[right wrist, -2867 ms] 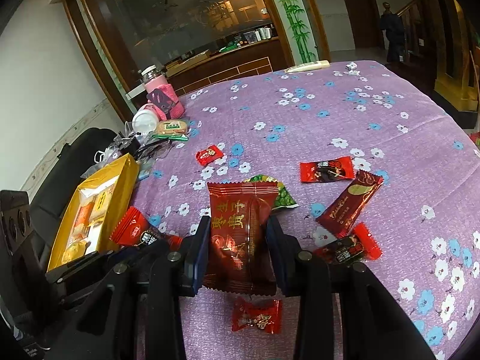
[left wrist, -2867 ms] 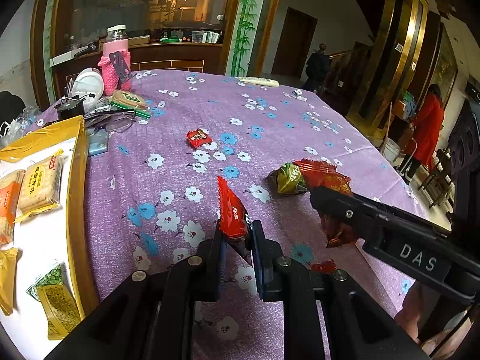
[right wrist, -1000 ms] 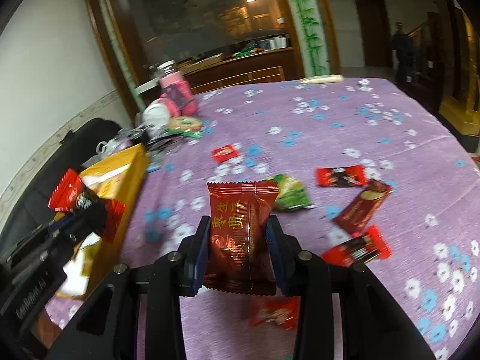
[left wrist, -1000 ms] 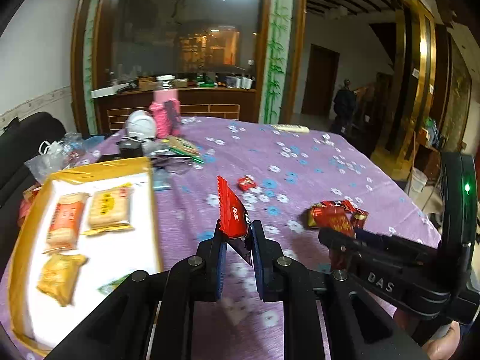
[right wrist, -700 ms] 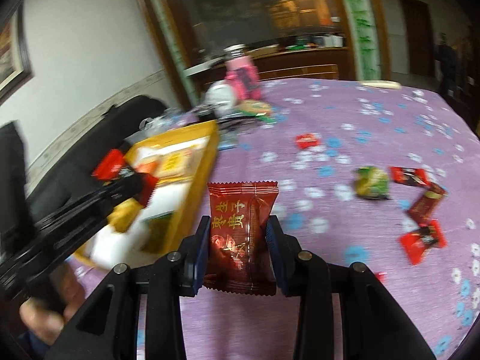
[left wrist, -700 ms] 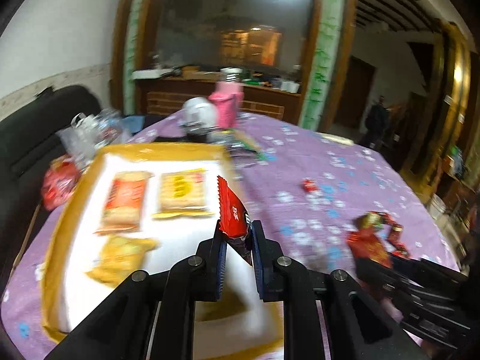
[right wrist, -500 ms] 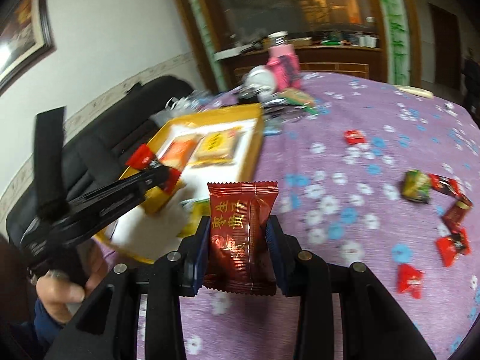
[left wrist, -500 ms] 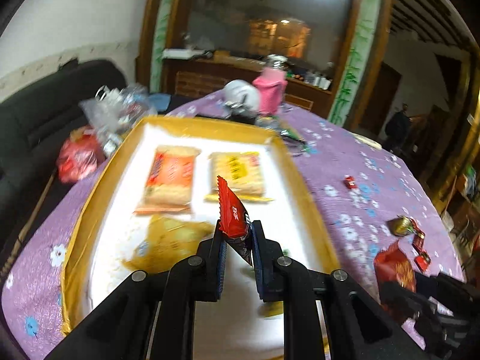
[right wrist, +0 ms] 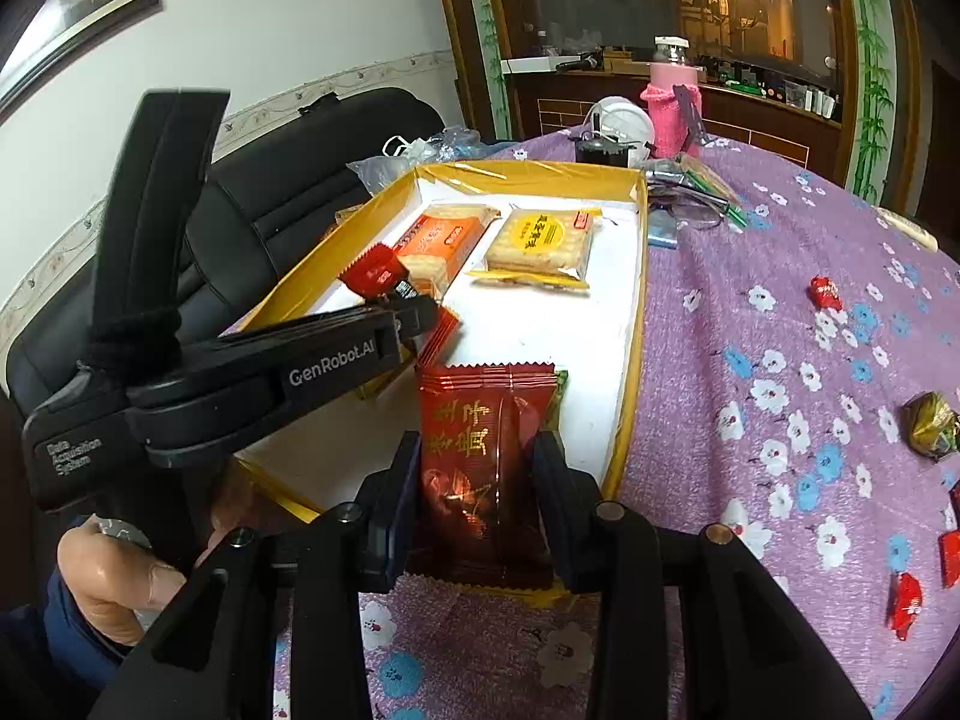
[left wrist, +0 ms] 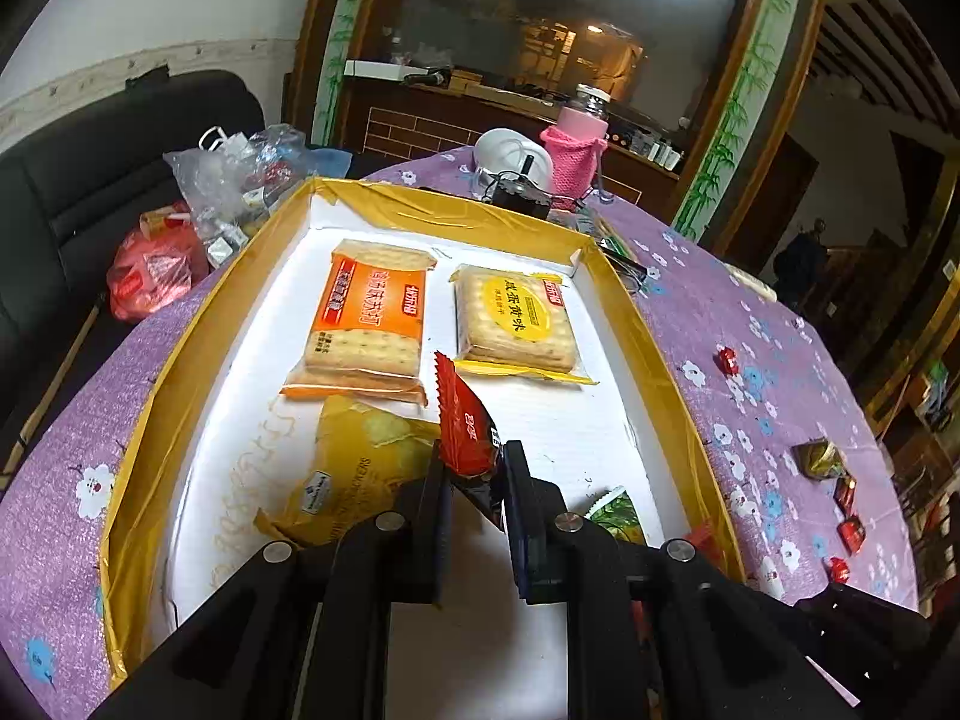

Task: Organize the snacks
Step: 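Carry both candies over the white tray and open both tools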

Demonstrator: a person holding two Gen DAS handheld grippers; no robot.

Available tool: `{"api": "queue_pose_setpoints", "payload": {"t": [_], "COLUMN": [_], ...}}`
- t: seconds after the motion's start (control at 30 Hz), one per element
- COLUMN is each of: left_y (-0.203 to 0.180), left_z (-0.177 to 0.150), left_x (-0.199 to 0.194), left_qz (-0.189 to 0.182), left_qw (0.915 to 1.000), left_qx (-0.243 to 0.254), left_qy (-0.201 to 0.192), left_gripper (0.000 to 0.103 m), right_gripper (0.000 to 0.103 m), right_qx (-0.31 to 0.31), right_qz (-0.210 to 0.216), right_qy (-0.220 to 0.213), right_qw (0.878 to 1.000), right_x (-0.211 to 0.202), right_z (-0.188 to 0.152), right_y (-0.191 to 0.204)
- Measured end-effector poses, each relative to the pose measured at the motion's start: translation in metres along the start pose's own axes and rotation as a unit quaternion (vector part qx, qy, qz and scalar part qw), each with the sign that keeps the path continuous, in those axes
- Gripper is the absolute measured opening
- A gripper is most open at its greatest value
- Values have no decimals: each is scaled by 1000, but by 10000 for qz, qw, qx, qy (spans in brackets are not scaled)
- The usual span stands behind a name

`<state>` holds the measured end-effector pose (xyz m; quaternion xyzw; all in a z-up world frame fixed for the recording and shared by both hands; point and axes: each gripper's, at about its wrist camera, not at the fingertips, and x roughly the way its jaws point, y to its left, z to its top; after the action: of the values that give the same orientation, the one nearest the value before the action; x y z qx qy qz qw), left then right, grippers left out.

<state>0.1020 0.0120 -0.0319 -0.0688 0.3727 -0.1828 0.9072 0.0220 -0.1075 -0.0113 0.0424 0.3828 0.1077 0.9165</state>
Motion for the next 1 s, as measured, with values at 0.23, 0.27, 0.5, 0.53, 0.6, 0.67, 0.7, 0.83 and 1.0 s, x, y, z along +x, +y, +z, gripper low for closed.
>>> {"api": "queue_pose_setpoints", "payload": {"t": [0.23, 0.27, 0.5, 0.53, 0.6, 0.67, 0.7, 0.83, 1.0], "left_y": [5, 6, 3, 3, 4, 4, 4, 3, 2], "left_z": [1, 1, 2, 2, 2, 3, 3, 3, 2], "left_x": [1, 1, -8, -10, -12, -11, -12, -14, -14], "left_qz": [-106, -125, -115, -121, -110, -99, -90, -56, -42], "left_qw": [9999, 9999, 9996, 9995, 9994, 9994, 9994, 9993, 9993], "left_qx": [-97, -101, -68, -79, -92, -93, -88, -61, -10], "left_qy": [20, 6, -233, -284, -317, -320, -326, -377, -379], "left_gripper": [16, 17, 52, 53, 53, 53, 53, 59, 60], "right_gripper": [37, 38, 49, 49, 50, 50, 50, 50, 52], "right_qx": [-3, -21, -225, -233, -191, -122, -85, 31, 214], "right_qz": [58, 53, -33, -44, -39, -29, -33, -65, -119], "right_qy": [38, 21, -190, -220, -273, -304, -318, -390, -558], "right_qw": [10000, 10000, 9996, 9995, 9994, 9995, 9995, 9992, 9981], "right_x": [3, 2, -13, -15, -21, -26, -28, -39, -55], "right_z": [-4, -4, -4, -4, -4, -4, -4, -5, -6], "right_y": [-3, -2, 5, 5, 3, -1, -3, -11, -26]}}
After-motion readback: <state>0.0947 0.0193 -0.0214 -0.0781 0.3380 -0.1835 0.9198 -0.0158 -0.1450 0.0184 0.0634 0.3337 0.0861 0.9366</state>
